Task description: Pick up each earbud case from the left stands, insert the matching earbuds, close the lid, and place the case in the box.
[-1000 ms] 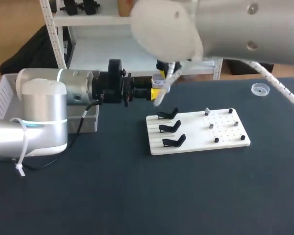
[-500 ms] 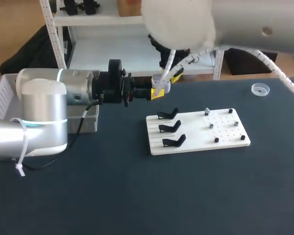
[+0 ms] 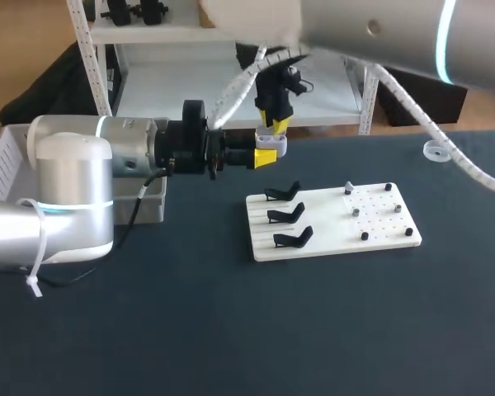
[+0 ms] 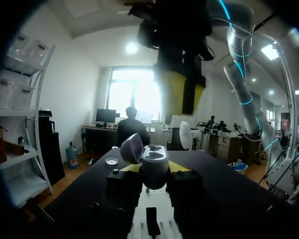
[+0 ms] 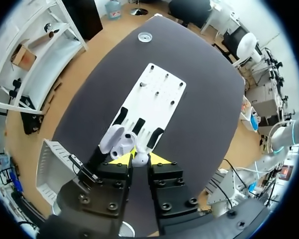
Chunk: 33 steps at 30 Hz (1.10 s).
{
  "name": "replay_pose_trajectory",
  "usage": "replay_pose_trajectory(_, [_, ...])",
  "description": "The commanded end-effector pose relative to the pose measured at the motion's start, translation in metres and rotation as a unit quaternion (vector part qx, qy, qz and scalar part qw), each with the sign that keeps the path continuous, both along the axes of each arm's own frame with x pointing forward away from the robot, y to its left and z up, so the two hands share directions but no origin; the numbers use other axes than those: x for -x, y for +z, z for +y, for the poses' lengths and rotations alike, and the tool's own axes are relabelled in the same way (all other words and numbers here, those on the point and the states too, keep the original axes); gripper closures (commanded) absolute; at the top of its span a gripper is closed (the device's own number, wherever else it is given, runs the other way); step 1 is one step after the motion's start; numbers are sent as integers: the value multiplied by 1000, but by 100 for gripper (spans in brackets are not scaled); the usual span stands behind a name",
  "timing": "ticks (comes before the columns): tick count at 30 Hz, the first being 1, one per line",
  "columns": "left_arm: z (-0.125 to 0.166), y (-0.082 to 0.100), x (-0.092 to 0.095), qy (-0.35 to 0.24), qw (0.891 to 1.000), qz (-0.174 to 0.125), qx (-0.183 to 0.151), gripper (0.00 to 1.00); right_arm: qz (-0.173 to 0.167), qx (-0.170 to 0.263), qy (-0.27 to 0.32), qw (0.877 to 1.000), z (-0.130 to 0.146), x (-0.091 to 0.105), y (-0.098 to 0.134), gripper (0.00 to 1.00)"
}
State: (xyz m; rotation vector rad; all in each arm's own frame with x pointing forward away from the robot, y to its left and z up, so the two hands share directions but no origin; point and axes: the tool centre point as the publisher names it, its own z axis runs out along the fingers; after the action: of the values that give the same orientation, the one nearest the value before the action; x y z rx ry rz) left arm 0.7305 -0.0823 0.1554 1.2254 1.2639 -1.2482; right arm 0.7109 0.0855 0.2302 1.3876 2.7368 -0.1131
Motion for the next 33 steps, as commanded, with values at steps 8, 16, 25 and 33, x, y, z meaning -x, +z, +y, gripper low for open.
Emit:
replay_pose_trajectory(8, [0, 0, 1, 2, 1000, -1, 1, 100, 28, 3, 21, 999, 1, -8, -8, 100])
replay_pose_trajectory(16, [0, 0, 1, 2, 1000, -1, 1, 100, 14, -17, 22, 1000, 0, -3, -13, 100])
replay_pose_trajectory(25, [0, 0, 1, 2, 1000, -1, 1, 100, 5, -26, 28, 999, -3, 2, -23, 100])
replay_pose_trajectory(33, [0, 0, 1, 2, 1000, -1, 1, 100, 6, -26, 24, 999, -5, -2, -25, 100])
